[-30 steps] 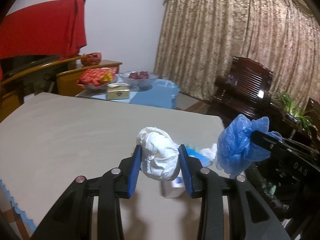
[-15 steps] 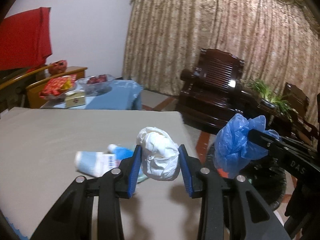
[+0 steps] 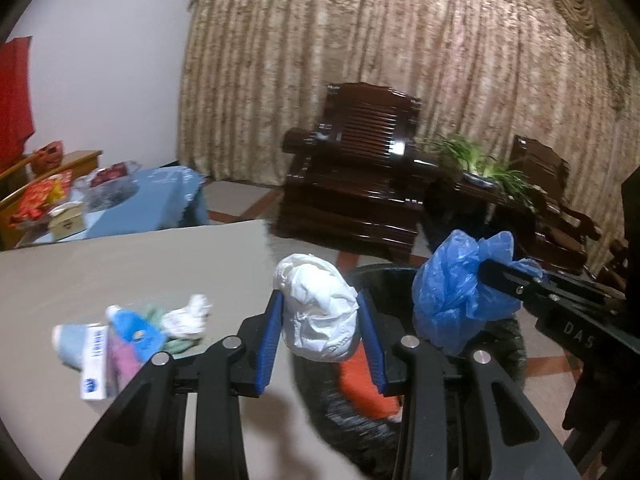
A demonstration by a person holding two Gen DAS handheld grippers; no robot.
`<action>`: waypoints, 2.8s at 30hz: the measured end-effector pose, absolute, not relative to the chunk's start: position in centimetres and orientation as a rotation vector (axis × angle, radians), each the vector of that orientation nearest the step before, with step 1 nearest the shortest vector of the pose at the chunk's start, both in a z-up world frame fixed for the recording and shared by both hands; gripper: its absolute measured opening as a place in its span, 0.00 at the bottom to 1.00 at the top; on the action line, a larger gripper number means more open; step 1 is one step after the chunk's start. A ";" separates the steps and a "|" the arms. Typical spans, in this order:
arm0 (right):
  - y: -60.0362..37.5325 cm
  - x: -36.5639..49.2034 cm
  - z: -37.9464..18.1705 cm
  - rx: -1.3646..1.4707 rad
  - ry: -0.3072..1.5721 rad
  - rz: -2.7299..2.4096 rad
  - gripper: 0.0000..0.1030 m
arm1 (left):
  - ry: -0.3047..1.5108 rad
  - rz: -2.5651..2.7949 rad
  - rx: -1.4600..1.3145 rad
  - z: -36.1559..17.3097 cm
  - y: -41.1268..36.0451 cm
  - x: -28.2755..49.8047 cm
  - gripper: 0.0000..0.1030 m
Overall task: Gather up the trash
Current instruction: 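Carry the tissue and blue bag toward the trash bin, then open both tools over the bin to drop tissue and bag, then move both tools back over the table toward the remaining trash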
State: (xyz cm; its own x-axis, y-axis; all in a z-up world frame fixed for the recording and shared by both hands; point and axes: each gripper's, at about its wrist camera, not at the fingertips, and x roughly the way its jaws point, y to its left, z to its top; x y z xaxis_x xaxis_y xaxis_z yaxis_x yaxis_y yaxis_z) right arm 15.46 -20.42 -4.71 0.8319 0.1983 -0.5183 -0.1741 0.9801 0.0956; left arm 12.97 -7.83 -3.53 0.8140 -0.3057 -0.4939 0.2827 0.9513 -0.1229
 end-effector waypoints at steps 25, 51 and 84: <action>-30.0 15.9 -9.8 0.105 0.637 0.017 0.08 | 0.628 -0.444 0.009 -8.0 -17.7 16.3 0.37; -27.9 12.9 -7.5 0.117 0.588 0.003 0.95 | 0.587 -0.312 0.012 -5.5 -9.6 12.9 0.94; -6.1 17.5 -8.5 -0.014 0.579 0.355 0.95 | 0.568 0.148 -0.050 -7.0 11.2 9.5 0.94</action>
